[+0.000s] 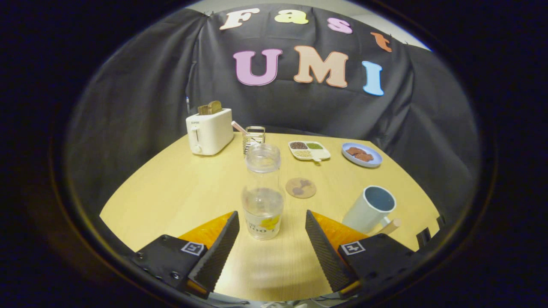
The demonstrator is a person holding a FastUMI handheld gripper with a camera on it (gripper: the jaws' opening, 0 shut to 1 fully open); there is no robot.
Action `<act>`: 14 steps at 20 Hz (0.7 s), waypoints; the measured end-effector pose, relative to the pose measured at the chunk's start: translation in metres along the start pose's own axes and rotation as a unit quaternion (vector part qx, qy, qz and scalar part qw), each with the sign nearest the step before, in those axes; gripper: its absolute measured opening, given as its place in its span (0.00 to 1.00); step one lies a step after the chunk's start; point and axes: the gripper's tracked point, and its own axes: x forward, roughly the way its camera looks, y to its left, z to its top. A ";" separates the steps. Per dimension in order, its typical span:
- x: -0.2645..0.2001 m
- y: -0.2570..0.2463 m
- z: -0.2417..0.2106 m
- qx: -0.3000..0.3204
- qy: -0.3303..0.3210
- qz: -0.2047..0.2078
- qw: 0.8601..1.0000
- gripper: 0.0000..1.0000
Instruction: Take the bottle from table, then pour the juice into the cup, finally place the bottle on the coaster
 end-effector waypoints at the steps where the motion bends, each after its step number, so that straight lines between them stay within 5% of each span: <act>1: 0.005 0.003 -0.003 0.000 0.003 0.004 1.000 0.99; 14: 0.064 0.010 -0.015 0.003 0.011 -0.006 1.000 0.99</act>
